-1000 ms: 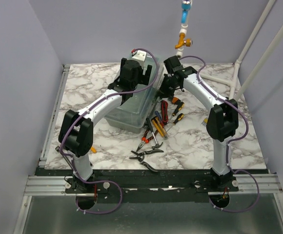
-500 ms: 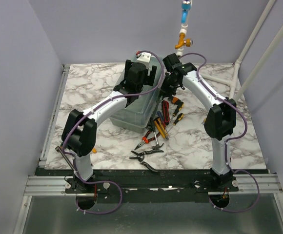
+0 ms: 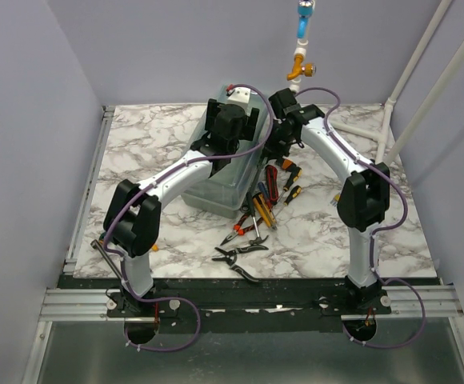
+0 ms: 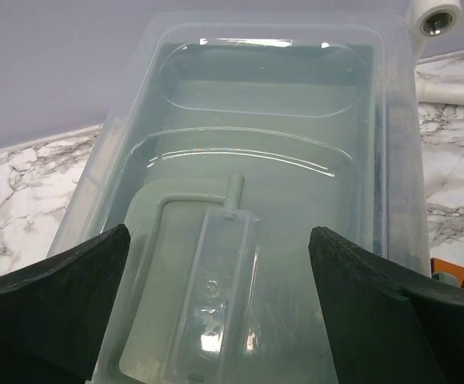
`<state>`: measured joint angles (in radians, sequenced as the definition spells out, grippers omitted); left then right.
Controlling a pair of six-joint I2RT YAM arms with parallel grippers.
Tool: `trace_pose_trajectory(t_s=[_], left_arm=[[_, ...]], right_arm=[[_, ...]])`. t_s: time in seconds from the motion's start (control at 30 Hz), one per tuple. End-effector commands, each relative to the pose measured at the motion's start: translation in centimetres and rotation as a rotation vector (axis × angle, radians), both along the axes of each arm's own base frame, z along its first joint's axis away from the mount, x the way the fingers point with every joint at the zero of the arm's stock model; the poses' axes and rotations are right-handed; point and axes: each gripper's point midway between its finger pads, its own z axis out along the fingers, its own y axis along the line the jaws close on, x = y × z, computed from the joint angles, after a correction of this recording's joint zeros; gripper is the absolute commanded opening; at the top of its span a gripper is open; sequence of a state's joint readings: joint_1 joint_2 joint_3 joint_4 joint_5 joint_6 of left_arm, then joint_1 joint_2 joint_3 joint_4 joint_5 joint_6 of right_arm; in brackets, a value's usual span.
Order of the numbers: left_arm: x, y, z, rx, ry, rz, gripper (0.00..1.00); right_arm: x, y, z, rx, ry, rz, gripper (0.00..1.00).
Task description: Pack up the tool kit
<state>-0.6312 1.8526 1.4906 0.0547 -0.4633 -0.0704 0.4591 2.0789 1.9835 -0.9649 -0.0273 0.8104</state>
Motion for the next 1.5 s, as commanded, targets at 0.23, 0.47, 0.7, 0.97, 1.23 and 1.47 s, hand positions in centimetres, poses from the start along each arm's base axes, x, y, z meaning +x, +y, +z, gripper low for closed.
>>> trace_pose_trajectory(t_s=[0.23,0.47,0.7,0.97,1.23,1.47], left_arm=[[-8.8,0.2,-17.4,0.405,0.496,-0.180,0.97],[-8.9,0.1,-17.4,0.408,0.495,-0.180,0.98],[-8.9,0.0,-17.5,0.441,0.489,-0.190,0.98],[-9.0,-0.2,-17.6,0.474,0.481,-0.182,0.98],[-9.9,-0.7,-18.1,0.533,0.458,-0.170,0.99],[-10.2,-0.5,-18.5,0.563,0.449,-0.170,0.99]], right_arm=[[3.9,3.5,18.6,0.157,-0.531,-0.049,0.01],[3.8,2.6,16.8,-0.028,-0.540,-0.072,0.01],[3.7,0.2,15.1,-0.148,-0.511,-0.137,0.01],[2.8,-1.5,14.1,-0.160,-0.464,-0.160,0.01],[4.3,-0.8,15.0,0.135,-0.364,-0.165,0.01],[5.1,-0.9,14.8,0.183,-0.308,-0.150,0.01]])
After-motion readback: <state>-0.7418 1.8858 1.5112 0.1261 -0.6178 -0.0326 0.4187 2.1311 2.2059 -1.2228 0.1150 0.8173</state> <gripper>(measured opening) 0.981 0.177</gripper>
